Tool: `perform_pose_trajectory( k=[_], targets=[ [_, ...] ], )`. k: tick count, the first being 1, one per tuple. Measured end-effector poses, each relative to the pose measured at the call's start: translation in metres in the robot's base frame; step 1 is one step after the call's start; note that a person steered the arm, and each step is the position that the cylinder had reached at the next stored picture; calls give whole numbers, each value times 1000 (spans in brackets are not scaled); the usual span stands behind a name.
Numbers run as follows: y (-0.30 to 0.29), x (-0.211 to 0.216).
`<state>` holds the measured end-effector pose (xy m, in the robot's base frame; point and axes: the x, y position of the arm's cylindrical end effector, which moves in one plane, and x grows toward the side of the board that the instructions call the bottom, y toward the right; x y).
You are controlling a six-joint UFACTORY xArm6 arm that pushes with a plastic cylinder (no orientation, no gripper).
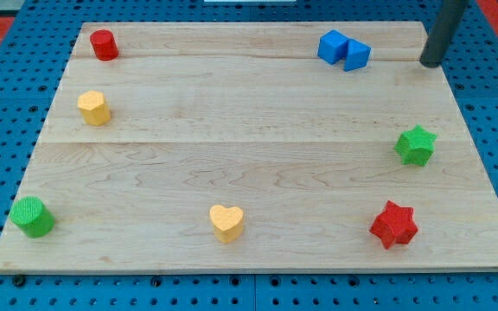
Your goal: Move the green star towards the center left
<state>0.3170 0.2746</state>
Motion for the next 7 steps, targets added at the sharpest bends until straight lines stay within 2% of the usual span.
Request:
perform_pose_trajectory(
  k=[1,3,5,6,7],
  targets=[
    [-18,57],
    [-30,141],
    [-154,148],
    [-169,148],
    [-145,162]
  ],
)
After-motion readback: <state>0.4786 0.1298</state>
